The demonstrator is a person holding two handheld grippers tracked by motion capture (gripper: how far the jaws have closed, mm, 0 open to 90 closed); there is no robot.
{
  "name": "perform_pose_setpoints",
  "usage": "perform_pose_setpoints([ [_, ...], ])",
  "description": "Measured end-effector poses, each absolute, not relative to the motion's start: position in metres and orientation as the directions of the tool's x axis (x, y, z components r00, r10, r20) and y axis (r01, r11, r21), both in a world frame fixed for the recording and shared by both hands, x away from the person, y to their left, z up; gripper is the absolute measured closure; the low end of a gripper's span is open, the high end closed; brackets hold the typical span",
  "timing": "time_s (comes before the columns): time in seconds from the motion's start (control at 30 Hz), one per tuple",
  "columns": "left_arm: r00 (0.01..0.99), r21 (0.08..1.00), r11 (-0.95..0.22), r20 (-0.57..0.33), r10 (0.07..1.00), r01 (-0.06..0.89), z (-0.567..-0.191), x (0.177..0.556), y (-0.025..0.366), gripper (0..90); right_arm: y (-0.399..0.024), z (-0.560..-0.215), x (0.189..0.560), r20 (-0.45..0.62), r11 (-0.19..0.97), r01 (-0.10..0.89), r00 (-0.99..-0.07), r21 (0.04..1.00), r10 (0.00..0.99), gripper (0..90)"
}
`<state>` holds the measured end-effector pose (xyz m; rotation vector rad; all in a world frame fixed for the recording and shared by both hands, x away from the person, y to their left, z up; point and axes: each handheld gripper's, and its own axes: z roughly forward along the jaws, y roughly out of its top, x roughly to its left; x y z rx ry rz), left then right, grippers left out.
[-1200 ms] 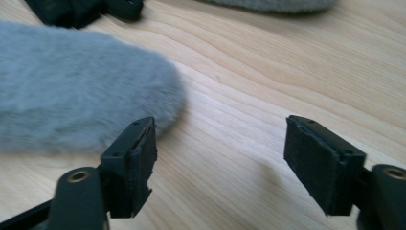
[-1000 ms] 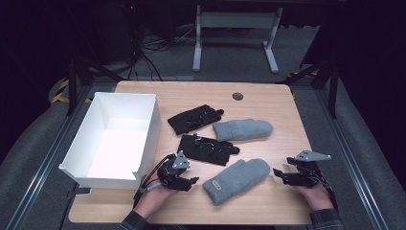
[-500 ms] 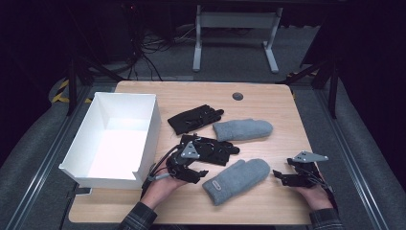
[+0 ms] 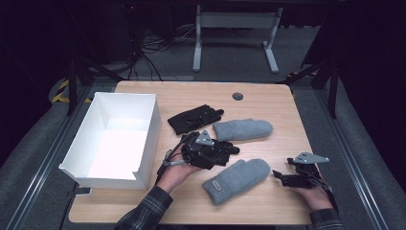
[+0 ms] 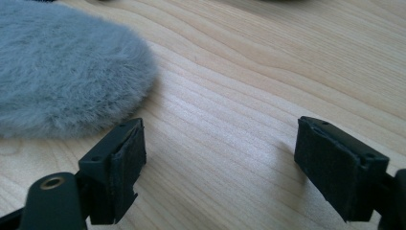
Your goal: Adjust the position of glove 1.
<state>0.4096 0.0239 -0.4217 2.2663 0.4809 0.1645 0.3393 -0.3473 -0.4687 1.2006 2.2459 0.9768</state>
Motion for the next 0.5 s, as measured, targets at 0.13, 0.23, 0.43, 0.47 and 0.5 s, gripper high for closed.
perform_pose_setpoints([
  [0.13, 0.923, 0.741, -0.618, -0.007, 0.386, 0.264, -0.42, 0.423, 0.015, 41.3, -0.347, -0.469, 0.339, -0.029, 0.383, 0.55, -0.544, 0.742, 0.838, 18.2],
  [0.23, 0.923, 0.745, -0.615, -0.001, 0.386, 0.258, -0.418, 0.432, 0.009, 42.6, -0.347, -0.469, 0.339, -0.029, 0.383, 0.55, -0.545, 0.742, 0.838, 18.2],
  [0.43, 0.925, 0.75, -0.615, 0.012, 0.38, 0.243, -0.415, 0.454, -0.005, 44.2, -0.347, -0.469, 0.339, -0.03, 0.383, 0.55, -0.544, 0.742, 0.838, 18.2],
  [0.47, 0.926, 0.75, -0.614, 0.007, 0.377, 0.244, -0.415, 0.458, -0.007, 44.9, -0.347, -0.469, 0.339, -0.029, 0.383, 0.55, -0.544, 0.742, 0.838, 18.2],
  [0.5, 0.929, 0.75, -0.618, 0.014, 0.369, 0.235, -0.415, 0.461, -0.009, 45.7, -0.347, -0.469, 0.339, -0.029, 0.382, 0.551, -0.544, 0.742, 0.839, 18.2],
])
